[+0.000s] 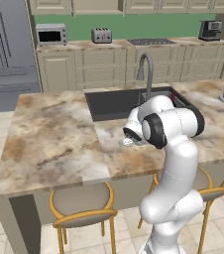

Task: Get the candle and the wine from the cabinet and move them to the dining counter.

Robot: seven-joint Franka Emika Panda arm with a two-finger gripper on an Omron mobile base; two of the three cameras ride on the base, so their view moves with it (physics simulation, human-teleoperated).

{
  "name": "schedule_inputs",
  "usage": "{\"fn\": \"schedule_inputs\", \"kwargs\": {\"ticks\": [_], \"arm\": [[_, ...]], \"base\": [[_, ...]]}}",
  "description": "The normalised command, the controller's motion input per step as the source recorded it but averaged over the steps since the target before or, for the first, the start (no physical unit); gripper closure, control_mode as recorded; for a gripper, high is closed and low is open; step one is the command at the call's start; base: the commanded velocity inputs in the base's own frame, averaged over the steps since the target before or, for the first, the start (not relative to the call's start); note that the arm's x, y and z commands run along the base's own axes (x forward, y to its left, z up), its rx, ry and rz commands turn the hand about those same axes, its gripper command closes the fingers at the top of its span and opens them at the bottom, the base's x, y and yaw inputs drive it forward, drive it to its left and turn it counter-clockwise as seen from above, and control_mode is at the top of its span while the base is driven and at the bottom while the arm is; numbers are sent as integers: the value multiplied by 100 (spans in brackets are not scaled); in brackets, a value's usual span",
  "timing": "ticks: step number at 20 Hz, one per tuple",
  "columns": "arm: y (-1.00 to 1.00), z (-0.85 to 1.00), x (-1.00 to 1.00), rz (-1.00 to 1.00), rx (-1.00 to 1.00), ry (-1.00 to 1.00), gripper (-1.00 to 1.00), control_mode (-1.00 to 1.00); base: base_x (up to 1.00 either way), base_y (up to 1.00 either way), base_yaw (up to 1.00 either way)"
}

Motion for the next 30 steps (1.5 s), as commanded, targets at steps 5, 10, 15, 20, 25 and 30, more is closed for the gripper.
{"fn": "schedule_inputs", "kwargs": {"ticks": [5,10,15,20,25,30], "arm": [[0,0,0,0,0,0,-100,-100],[0,0,0,0,0,0,-100,-100],[0,0,0,0,0,0,-100,-100],[0,38,-32,-1,0,0,-100,-100],[0,82,-43,-8,0,0,-100,-100],[-13,94,-62,-12,0,1,-100,-100]], "base": [[0,0,0],[0,0,0],[0,0,0],[0,0,0],[0,0,0],[0,0,0]]}}
